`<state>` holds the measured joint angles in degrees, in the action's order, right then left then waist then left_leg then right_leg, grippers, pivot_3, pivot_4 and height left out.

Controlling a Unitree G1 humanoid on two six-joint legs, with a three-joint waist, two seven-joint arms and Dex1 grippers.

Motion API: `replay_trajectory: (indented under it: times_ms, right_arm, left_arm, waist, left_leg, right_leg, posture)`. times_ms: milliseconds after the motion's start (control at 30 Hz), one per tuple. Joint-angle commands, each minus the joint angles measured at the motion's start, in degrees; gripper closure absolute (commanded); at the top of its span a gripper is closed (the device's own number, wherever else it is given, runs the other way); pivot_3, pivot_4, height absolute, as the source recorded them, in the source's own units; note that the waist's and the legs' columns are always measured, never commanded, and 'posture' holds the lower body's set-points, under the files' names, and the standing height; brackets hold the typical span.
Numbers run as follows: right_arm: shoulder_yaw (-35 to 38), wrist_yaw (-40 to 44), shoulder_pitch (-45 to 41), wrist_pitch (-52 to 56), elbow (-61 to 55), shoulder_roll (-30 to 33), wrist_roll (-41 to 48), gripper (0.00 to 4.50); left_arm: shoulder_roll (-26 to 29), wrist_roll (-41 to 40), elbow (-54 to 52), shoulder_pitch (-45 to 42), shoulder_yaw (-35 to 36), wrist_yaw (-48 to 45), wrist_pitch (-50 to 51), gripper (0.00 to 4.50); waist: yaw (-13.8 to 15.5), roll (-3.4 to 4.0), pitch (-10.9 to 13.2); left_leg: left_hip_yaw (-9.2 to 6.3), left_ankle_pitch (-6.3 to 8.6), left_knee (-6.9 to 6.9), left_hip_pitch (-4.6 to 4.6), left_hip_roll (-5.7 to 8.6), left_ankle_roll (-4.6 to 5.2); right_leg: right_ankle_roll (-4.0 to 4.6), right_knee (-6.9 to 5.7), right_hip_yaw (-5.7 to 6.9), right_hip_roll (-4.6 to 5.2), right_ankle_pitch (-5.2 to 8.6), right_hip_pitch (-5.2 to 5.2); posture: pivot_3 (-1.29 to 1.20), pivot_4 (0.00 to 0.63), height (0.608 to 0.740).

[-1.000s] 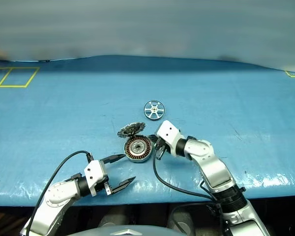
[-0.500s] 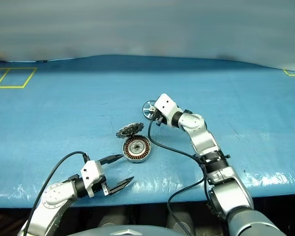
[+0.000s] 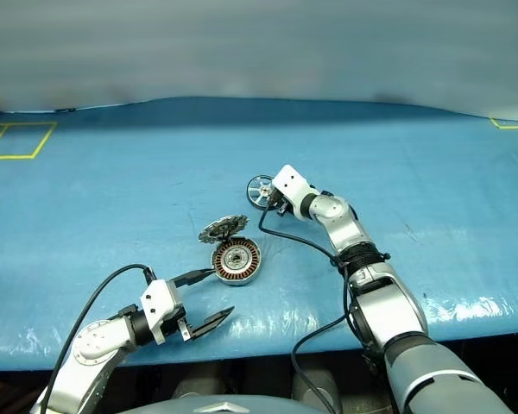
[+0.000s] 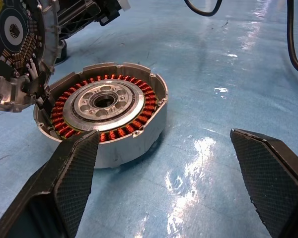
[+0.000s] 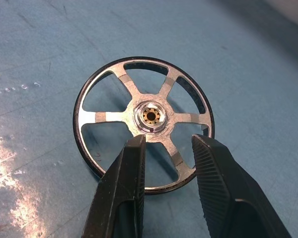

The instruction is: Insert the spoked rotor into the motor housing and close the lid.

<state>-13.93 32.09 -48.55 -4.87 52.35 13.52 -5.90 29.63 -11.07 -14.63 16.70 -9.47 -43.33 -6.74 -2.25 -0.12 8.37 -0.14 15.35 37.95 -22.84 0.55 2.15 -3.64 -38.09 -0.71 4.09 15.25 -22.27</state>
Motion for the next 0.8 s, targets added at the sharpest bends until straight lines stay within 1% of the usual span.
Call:
replay_trajectory:
  times_ms: [33, 267, 467, 700, 800]
  right_arm:
    - [0.5, 0.9, -1.3, -1.4, 2.4, -0.6, -0.6, 2.94]
    - [0.0, 5.7, -1.6, -0.8, 3.3, -1.6, -0.8, 2.94]
    - [-0.6, 5.4, -2.9, -0.8, 5.8, -1.5, -2.7, 2.94]
    - [-0.6, 5.5, -2.9, 2.8, 7.7, -2.4, -3.4, 2.94]
    - [0.1, 6.1, -2.6, 4.4, 7.9, -2.9, -2.6, 3.49]
  left_arm:
    - [-0.3, 0.9, -2.5, 0.7, 0.1, 0.9, -0.9, 0.00]
    - [-0.3, 1.4, -2.5, 0.8, 0.1, 1.3, -0.7, 0.00]
    - [-0.4, 1.5, -2.2, 0.7, 0.0, 1.2, -0.7, 0.00]
    - [-0.6, 1.8, -2.0, 0.8, -0.1, 1.6, -0.9, 0.00]
    - [-0.7, 2.0, -1.9, 0.8, -0.1, 1.8, -1.1, 0.00]
  waist:
    - [0.0, 0.00, 0.0]
    - [0.0, 0.01, 0.0]
    - [0.0, 0.04, 0.0]
    - [-0.1, 0.05, 0.0]
    - [-0.2, 0.06, 0.0]
  left_leg:
    - [0.00, 0.00, 0.00, 0.04, -0.01, 0.00]
    - [-0.02, -0.01, 0.01, 0.24, -0.06, -0.02]
    - [-0.03, -0.02, 0.00, 0.23, -0.06, -0.03]
    - [-0.07, -0.03, 0.00, 0.29, -0.06, -0.06]
    - [-0.10, -0.03, 0.00, 0.38, -0.07, -0.06]
  right_leg:
    - [0.00, 0.00, 0.00, 0.01, 0.00, 0.05]
    - [0.07, -0.02, 0.00, 0.05, -0.04, 0.22]
    - [0.08, -0.02, 0.00, 0.08, -0.04, 0.20]
    - [0.14, -0.02, -0.05, 0.17, -0.05, 0.19]
    - [0.17, -0.02, -0.05, 0.21, -0.06, 0.18]
  posture:
    - [0.00, 0.150, 0.740]
    - [0.00, 0.150, 0.740]
    - [0.00, 0.150, 0.740]
    - [0.00, 0.150, 0.740]
    - [0.00, 0.150, 0.740]
